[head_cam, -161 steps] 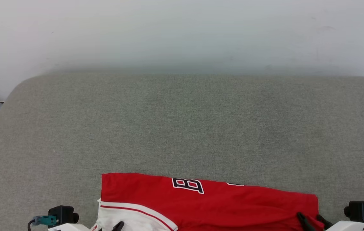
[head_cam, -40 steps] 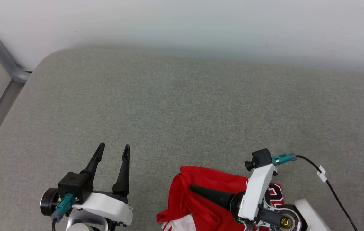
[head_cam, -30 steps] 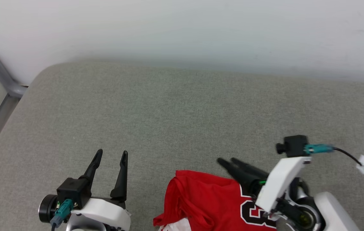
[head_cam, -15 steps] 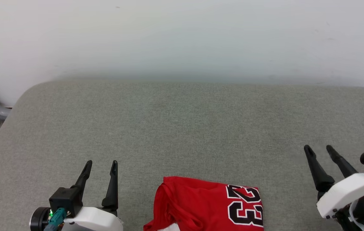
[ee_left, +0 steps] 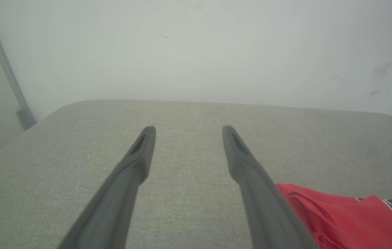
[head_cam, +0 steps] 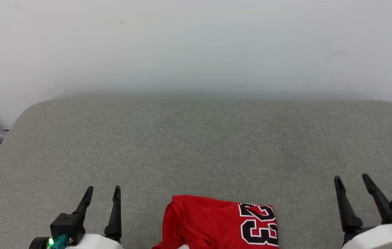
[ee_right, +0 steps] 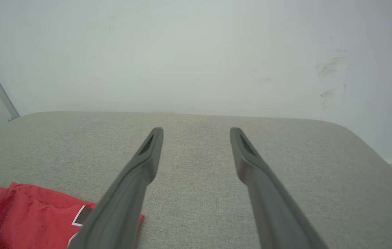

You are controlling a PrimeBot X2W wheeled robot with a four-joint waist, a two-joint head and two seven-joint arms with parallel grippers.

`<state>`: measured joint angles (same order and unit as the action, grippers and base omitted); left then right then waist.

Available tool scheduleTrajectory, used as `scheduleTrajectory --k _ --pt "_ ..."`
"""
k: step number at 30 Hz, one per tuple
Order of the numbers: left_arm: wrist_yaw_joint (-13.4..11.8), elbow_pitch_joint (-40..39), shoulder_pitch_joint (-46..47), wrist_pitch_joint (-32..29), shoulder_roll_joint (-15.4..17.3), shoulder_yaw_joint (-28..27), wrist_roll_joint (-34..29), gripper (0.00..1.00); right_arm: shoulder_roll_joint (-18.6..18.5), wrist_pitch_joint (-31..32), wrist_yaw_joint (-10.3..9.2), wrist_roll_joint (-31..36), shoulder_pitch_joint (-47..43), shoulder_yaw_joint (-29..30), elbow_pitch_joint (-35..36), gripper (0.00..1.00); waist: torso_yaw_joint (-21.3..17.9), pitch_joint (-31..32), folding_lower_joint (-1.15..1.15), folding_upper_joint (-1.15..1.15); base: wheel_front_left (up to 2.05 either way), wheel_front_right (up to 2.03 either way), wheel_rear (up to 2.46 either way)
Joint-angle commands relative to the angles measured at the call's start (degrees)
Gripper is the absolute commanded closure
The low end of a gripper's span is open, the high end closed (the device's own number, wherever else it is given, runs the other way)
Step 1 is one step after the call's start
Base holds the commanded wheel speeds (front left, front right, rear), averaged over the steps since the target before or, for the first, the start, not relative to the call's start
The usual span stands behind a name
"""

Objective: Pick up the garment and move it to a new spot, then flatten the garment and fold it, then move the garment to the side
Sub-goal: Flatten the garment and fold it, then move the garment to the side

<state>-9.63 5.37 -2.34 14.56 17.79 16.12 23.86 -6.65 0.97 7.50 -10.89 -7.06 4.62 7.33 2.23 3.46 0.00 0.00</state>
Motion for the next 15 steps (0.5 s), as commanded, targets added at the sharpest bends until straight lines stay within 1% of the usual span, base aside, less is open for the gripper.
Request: scheduleTrajectory --k 1,9,15 --pt "-0.39 0.04 -0.84 0.20 0.33 0.00 -0.36 0.00 0.47 -0.09 -0.02 0.82 -1.43 -0.23 0.29 0.00 -0.15 0.45 0.00 0.00 0.00 0.00 0.00" --pt "-0.50 0.43 -2.00 0.27 0.70 0.32 -0.49 0.00 2.01 0.32 -0.02 0.29 -3.97 -0.57 1.36 0.00 -0.64 1.42 0.00 0.00 0.00 0.00 0.00" --pt "-0.65 0.54 -1.58 0.34 0.95 0.50 -0.62 0.00 2.46 1.10 -0.02 0.21 -4.43 -0.32 2.18 0.00 -0.90 1.30 0.00 0.00 0.00 0.00 0.00"
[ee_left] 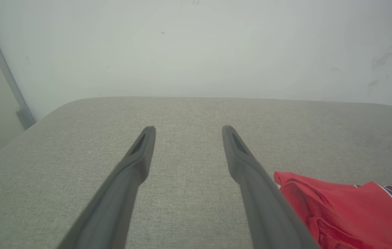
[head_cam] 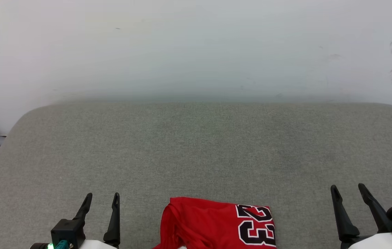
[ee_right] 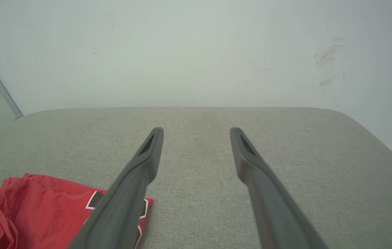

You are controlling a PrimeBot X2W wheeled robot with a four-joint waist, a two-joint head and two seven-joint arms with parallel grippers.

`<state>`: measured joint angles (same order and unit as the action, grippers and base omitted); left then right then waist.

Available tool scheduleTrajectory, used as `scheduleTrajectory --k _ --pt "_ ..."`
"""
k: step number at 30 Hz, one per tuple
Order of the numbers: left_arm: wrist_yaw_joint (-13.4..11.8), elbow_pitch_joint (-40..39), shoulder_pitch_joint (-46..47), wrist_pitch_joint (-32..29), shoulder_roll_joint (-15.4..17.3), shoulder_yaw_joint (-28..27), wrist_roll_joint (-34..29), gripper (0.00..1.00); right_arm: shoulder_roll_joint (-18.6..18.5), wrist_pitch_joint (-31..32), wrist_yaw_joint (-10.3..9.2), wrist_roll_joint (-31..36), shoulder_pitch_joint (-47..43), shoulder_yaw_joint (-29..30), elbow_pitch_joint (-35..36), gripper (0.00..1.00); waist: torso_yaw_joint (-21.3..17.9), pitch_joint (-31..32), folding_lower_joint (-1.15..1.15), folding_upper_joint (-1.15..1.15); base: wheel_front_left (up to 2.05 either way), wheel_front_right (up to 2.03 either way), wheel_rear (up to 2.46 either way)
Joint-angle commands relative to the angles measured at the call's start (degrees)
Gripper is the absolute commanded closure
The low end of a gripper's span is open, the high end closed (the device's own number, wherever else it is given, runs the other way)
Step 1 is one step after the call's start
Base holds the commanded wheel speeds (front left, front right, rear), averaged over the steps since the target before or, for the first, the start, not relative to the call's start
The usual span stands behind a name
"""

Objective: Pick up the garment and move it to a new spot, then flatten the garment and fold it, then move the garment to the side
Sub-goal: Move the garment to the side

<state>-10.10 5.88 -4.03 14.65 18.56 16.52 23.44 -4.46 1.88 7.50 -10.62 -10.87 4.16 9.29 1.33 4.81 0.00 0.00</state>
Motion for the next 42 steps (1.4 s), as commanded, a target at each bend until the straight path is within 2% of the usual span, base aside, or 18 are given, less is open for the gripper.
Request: scheduleTrajectory --k 1,9,16,21,28,33,40,41,42 --pt "-0.19 0.00 0.23 0.26 0.21 0.14 -0.23 0.00 0.34 0.21 -0.02 -0.14 -0.60 0.26 0.42 0.00 0.02 -0.12 0.00 0.00 0.00 0.00 0.00" --pt "-0.13 -0.30 1.82 0.30 0.34 0.17 -0.56 0.00 -0.22 4.70 -0.02 -1.07 -1.10 3.21 -0.43 0.00 0.94 -0.99 0.00 0.00 0.00 0.00 0.00" --pt "0.37 -1.28 4.20 0.45 0.21 0.26 -1.23 0.00 -4.02 16.70 -0.02 -9.30 -0.82 5.26 -5.03 0.00 2.85 -3.08 0.00 0.00 0.00 0.00 0.00" --pt "0.75 -2.50 6.05 0.49 -0.35 0.58 -1.71 0.00 -5.10 25.94 -0.02 -16.15 0.34 5.36 -7.97 0.00 4.83 -5.69 0.00 0.00 0.00 0.00 0.00" --pt "1.75 -2.54 8.60 0.62 -1.63 -0.06 -2.22 0.00 -5.06 34.11 -0.02 -22.75 3.00 -2.16 -9.91 0.00 6.90 -9.62 0.00 0.00 0.00 0.00 0.00" --pt "2.44 -2.50 9.52 0.63 -2.66 -0.78 -2.89 0.00 -5.03 35.32 -0.02 -28.33 5.01 -7.20 -12.23 0.00 7.90 -11.09 0.00 0.00 0.00 0.00 0.00" --pt "3.79 -2.10 10.31 0.65 -3.89 -1.97 -3.89 0.00 -4.99 37.22 -0.06 -31.22 7.40 -10.55 -18.14 0.00 8.71 -12.86 0.00 0.00 0.00 0.00 0.00" --pt "3.95 -1.93 10.30 0.65 -4.04 -2.15 -4.07 0.00 -4.96 37.53 -0.06 -31.42 7.64 -10.82 -18.97 0.40 8.79 -12.99 0.00 0.00 0.00 0.00 0.00" --pt "3.95 -1.93 10.30 0.65 -4.04 -2.15 -4.07 0.00 -4.96 37.53 -0.06 -31.42 7.64 -10.82 -18.97 0.40 8.79 -12.99 0.00 0.00 0.00 0.00 0.00"
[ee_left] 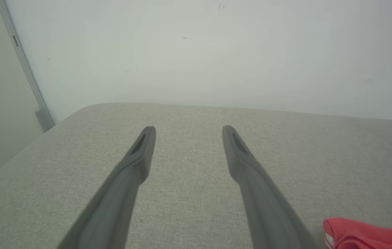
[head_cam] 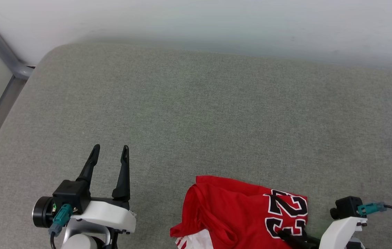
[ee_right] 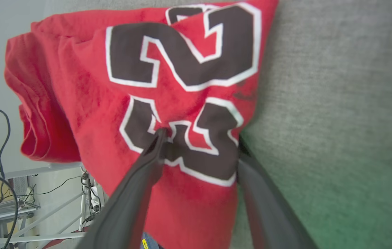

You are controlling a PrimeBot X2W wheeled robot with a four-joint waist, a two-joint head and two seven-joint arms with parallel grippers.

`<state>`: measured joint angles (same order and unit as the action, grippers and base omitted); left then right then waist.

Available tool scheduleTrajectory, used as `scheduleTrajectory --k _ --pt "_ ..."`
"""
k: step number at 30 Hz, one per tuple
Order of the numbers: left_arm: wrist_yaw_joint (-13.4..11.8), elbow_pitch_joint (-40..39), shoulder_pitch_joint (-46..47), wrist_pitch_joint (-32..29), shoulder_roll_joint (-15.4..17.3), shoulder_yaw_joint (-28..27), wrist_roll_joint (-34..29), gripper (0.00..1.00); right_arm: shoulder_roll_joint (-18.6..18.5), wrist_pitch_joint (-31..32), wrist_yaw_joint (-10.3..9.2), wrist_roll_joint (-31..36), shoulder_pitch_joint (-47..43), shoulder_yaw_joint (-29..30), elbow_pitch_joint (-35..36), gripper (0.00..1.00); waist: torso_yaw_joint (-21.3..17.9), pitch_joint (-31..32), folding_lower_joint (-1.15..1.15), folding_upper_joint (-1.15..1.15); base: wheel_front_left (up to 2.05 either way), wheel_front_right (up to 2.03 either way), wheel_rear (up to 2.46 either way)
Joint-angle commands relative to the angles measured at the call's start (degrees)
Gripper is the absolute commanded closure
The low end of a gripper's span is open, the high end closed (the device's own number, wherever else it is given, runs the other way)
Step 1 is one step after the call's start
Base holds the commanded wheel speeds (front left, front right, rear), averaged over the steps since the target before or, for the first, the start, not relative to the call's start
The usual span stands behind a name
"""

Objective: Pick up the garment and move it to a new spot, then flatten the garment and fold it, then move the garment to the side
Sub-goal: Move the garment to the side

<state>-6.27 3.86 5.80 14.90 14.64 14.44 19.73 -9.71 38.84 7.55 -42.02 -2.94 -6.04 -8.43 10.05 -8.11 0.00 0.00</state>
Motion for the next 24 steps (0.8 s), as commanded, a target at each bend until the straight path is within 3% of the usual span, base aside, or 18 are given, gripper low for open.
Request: scheduleTrajectory --k 1,2,14,24 --pt "0.23 0.15 0.51 0.39 -0.26 -0.28 -0.52 0.00 0.49 0.54 -0.12 -0.36 -0.06 -0.81 -1.71 0.88 0.10 -0.18 0.00 0.00 0.00 0.00 0.00" --pt "0.35 0.28 0.54 0.40 -0.40 -0.50 -0.56 0.00 0.58 0.68 -0.12 -0.66 0.20 -1.06 -2.10 1.00 0.11 -0.28 0.00 0.00 0.00 0.00 0.00" --pt "1.05 1.98 -1.65 0.39 -1.11 -1.70 -2.59 0.00 -2.71 -1.38 -0.09 0.71 2.96 -2.67 1.01 1.00 -2.01 3.55 0.00 0.00 0.00 0.00 0.00" --pt "0.50 0.23 -3.98 0.33 -1.01 -2.44 -3.47 0.00 -7.22 0.08 -0.08 7.85 4.06 -1.60 6.92 1.00 -11.37 5.60 0.00 0.00 0.00 0.00 0.00"
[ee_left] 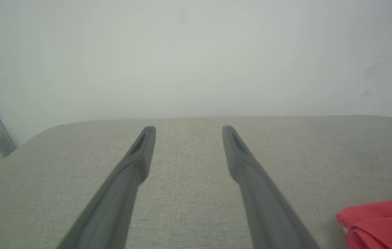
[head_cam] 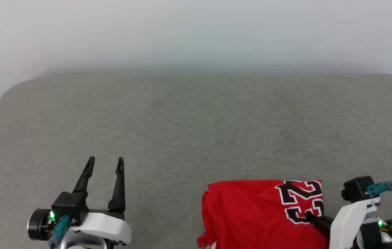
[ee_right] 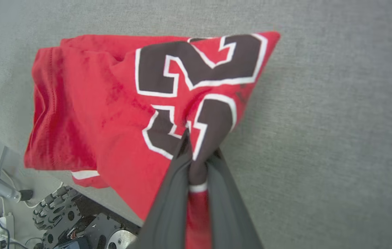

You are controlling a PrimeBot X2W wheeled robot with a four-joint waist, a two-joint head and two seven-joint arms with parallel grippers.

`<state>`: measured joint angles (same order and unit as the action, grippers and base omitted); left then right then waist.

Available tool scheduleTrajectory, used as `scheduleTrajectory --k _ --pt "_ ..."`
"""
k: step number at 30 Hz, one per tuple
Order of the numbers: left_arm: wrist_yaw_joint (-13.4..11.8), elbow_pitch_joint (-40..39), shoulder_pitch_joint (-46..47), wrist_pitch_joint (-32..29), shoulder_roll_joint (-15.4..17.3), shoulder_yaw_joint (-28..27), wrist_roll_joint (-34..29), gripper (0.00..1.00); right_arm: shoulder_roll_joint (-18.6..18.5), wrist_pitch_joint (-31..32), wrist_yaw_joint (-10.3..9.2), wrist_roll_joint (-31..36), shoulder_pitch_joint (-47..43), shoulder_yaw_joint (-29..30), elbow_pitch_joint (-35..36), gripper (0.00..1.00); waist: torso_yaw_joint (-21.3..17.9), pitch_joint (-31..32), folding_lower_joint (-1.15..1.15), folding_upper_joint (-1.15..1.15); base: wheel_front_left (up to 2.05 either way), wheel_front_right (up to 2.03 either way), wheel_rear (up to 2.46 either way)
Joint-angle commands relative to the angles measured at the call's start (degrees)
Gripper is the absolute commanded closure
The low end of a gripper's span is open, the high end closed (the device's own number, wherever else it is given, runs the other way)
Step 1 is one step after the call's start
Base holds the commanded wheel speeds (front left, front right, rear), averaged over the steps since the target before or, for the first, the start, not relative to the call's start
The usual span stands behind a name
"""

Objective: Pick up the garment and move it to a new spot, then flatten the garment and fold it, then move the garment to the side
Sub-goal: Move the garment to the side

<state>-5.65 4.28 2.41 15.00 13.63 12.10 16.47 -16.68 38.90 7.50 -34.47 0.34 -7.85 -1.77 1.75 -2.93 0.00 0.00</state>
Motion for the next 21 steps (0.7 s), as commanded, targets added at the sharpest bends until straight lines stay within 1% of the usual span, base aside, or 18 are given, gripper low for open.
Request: scheduleTrajectory --k 1,3,6,8,13,17,21 --pt "-0.05 -0.53 -0.62 0.23 -0.04 -0.15 -0.21 0.00 -0.70 0.39 -0.02 0.88 1.08 0.62 0.88 1.00 -4.45 0.27 0.00 0.00 0.00 0.00 0.00" --pt "0.00 -1.18 -0.53 0.22 -0.05 -0.25 -0.43 0.00 -1.85 1.24 -0.02 2.19 1.69 1.00 1.74 1.00 -7.41 -0.12 0.00 0.00 0.00 0.00 0.00" --pt "0.27 -2.10 0.40 0.17 0.00 -0.16 -0.84 0.00 -2.62 1.98 -0.02 3.43 3.37 1.42 2.71 1.00 -11.87 -1.52 0.00 0.00 0.00 0.00 0.00" --pt "0.39 -2.63 1.25 0.17 0.13 0.05 -1.15 0.00 -3.56 1.70 -0.02 4.54 5.18 1.88 2.67 1.00 -14.62 -2.83 0.00 0.00 0.00 0.00 0.00" --pt "0.98 -3.76 3.60 0.01 0.80 0.85 -1.86 0.00 -4.17 -0.79 -0.02 6.46 10.24 2.29 0.02 1.00 -20.03 -6.95 0.00 0.00 0.00 0.00 0.00" --pt "1.80 -5.72 6.44 -1.00 1.66 1.69 -2.74 0.00 -5.55 -3.62 -0.02 8.40 15.28 3.26 -4.04 1.00 -22.45 -11.56 0.00 0.00 0.00 0.00 0.00" --pt "2.77 -8.20 9.65 -2.66 3.12 2.49 -3.96 0.00 -7.10 -6.93 -0.03 10.33 21.19 4.49 -8.33 1.00 -23.35 -17.05 0.00 0.00 0.00 0.00 0.00"
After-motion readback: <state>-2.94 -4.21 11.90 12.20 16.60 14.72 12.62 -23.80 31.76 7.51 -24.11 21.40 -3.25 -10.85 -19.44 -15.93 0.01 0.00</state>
